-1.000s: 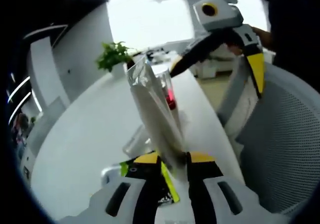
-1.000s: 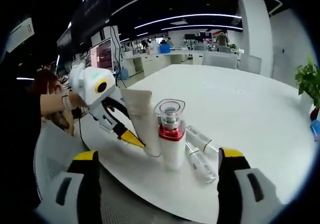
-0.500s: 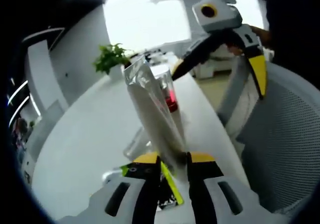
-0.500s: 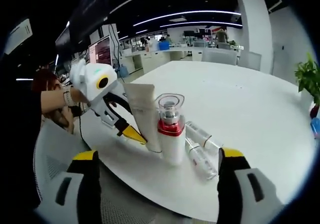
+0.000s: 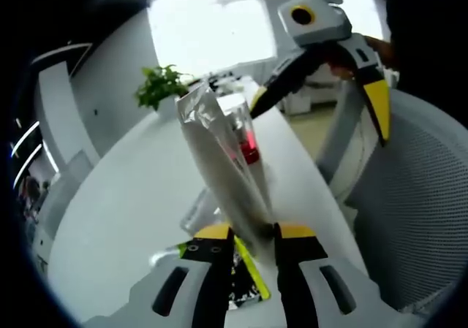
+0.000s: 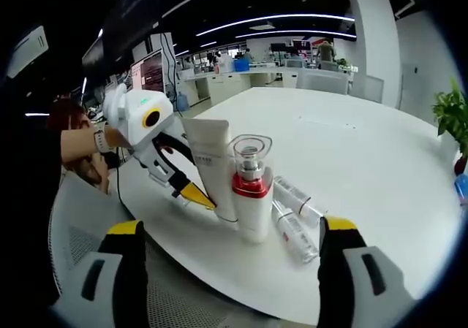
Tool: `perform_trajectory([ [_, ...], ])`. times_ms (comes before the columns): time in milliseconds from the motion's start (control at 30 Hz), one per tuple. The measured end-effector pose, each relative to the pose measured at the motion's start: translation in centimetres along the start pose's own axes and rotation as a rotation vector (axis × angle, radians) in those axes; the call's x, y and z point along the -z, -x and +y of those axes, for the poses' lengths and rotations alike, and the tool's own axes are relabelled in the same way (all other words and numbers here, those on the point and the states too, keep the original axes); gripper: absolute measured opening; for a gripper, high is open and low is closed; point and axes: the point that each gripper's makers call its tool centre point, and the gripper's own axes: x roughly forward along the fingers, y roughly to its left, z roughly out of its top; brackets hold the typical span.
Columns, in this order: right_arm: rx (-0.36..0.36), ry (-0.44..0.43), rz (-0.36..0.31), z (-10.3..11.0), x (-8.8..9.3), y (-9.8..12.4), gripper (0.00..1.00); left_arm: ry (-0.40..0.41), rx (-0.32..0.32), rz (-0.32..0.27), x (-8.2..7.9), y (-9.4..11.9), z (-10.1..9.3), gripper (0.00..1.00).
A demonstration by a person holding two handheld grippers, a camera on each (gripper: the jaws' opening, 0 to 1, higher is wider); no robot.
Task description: Arrange the skincare products in the storage area until every visible bottle or jar stands upright without overlapping.
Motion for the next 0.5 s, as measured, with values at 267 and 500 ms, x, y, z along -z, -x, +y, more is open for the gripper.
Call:
perform_trajectory([
  [267, -0.007, 0.005, 0.009, 0.0, 0.2, -0.1, 0.99, -0.010, 0.011, 0.008, -0.1, -0.1, -0.6, 0.30],
  [500, -0.014, 0.026, 0.018, -0.1, 0.1, -0.3, 0.99, 0.030, -0.031, 0.031, 0.5, 0.9, -0.1, 0.31],
])
